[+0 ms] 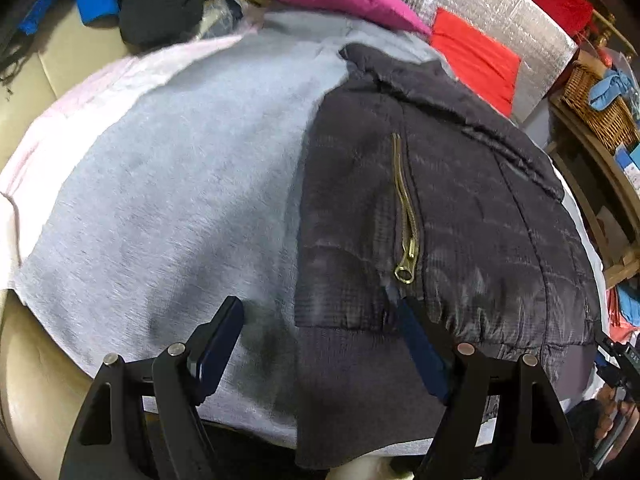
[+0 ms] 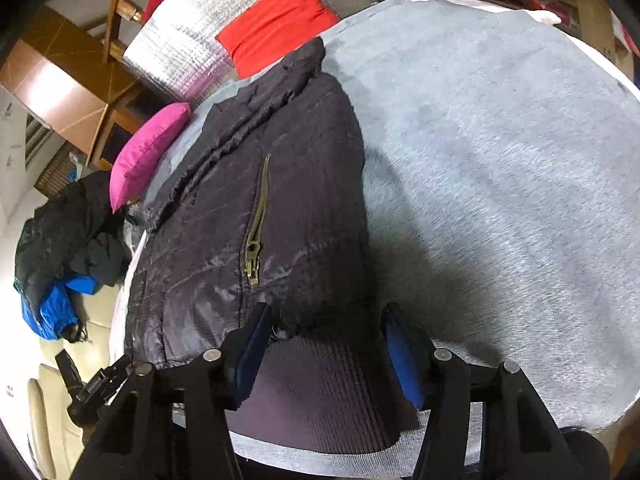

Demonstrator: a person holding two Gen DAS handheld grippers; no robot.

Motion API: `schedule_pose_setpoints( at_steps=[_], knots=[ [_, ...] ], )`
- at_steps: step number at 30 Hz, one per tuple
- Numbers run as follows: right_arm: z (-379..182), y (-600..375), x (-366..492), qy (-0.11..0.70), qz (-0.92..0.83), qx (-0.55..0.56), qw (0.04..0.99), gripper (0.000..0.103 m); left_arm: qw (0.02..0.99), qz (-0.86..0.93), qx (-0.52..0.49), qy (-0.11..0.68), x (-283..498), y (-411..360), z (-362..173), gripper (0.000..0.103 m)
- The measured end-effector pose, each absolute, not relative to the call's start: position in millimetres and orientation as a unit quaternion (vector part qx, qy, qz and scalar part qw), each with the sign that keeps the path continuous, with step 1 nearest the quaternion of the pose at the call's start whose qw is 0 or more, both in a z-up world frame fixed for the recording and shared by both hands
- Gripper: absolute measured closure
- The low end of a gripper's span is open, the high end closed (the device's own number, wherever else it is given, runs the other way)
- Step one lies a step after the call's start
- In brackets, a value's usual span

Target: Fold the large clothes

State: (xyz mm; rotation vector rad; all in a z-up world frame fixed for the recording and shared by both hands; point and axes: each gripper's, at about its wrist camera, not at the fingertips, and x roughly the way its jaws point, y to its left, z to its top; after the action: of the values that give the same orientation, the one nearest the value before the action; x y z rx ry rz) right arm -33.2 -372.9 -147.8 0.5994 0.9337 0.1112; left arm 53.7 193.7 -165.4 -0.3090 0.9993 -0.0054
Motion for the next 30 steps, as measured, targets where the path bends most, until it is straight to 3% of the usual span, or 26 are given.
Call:
schedule_pose_setpoints(
  at_steps=[2, 4, 6, 8, 9, 10, 12, 16, 18, 19, 20, 22, 26, 30],
  knots=[
    [-147.5, -367.3, -31.4, 0.448, 0.059, 0.276, 0.849, 0.045, 0.867, -0.003, -0.140, 0.477, 54.8, 189.5, -166.3, 0.023],
    [-145.7, -362.5, -30.5, 0.453, 0.054, 0.259, 0.851, 0.058, 0.869, -0.002, -0.136, 0.477, 54.8, 187.1, -166.4, 0.023],
    [-146.4, -362.8, -29.4, 0.458, 0.052, 0.256, 0.850, 0.062, 0.869, -0.003, -0.139, 0.475, 54.0, 186.5, -166.5, 0.026],
    [-145.7, -363.8, -29.0, 0.460, 0.053, 0.256, 0.849, 0.062, 0.868, -0.008, -0.141, 0.476, 53.8, 186.1, -167.4, 0.045],
    [-144.9, -363.6, -28.9, 0.461, 0.051, 0.254, 0.849, 0.062, 0.866, -0.014, -0.145, 0.478, 54.3, 185.9, -168.1, 0.047],
    [-144.3, -362.8, -28.4, 0.462, 0.048, 0.252, 0.849, 0.061, 0.865, -0.014, -0.147, 0.479, 54.9, 184.9, -168.5, 0.048],
    [-146.0, -361.8, -26.6, 0.466, 0.046, 0.251, 0.847, 0.045, 0.866, -0.012, -0.144, 0.479, 56.4, 181.8, -168.4, 0.048],
    [-146.6, -355.1, -23.8, 0.464, 0.048, 0.239, 0.852, 0.045, 0.866, -0.002, -0.141, 0.480, 57.4, 181.3, -168.6, 0.041],
    [-148.6, -353.9, -24.2, 0.467, 0.045, 0.233, 0.852, 0.065, 0.867, -0.003, -0.141, 0.479, 56.9, 181.8, -168.7, 0.043],
    [-150.2, -354.7, -23.6, 0.471, 0.047, 0.235, 0.849, 0.068, 0.867, -0.010, -0.140, 0.478, 56.8, 180.6, -168.5, 0.059],
    [-151.2, -357.6, -22.9, 0.474, 0.053, 0.243, 0.845, 0.077, 0.868, -0.009, -0.131, 0.478, 56.8, 178.5, -167.3, 0.066],
    [-150.5, -361.8, -22.0, 0.477, 0.064, 0.259, 0.837, 0.084, 0.871, -0.010, -0.123, 0.475, 55.5, 177.2, -163.2, 0.083],
    [-137.8, -364.6, -25.0, 0.465, 0.090, 0.285, 0.833, 0.091, 0.874, -0.022, -0.149, 0.461, 48.2, 185.9, -144.3, 0.086],
    [-123.0, -366.1, -27.5, 0.457, 0.098, 0.289, 0.835, 0.087, 0.873, -0.024, -0.143, 0.465, 43.5, 187.4, -146.6, 0.084]
  ],
)
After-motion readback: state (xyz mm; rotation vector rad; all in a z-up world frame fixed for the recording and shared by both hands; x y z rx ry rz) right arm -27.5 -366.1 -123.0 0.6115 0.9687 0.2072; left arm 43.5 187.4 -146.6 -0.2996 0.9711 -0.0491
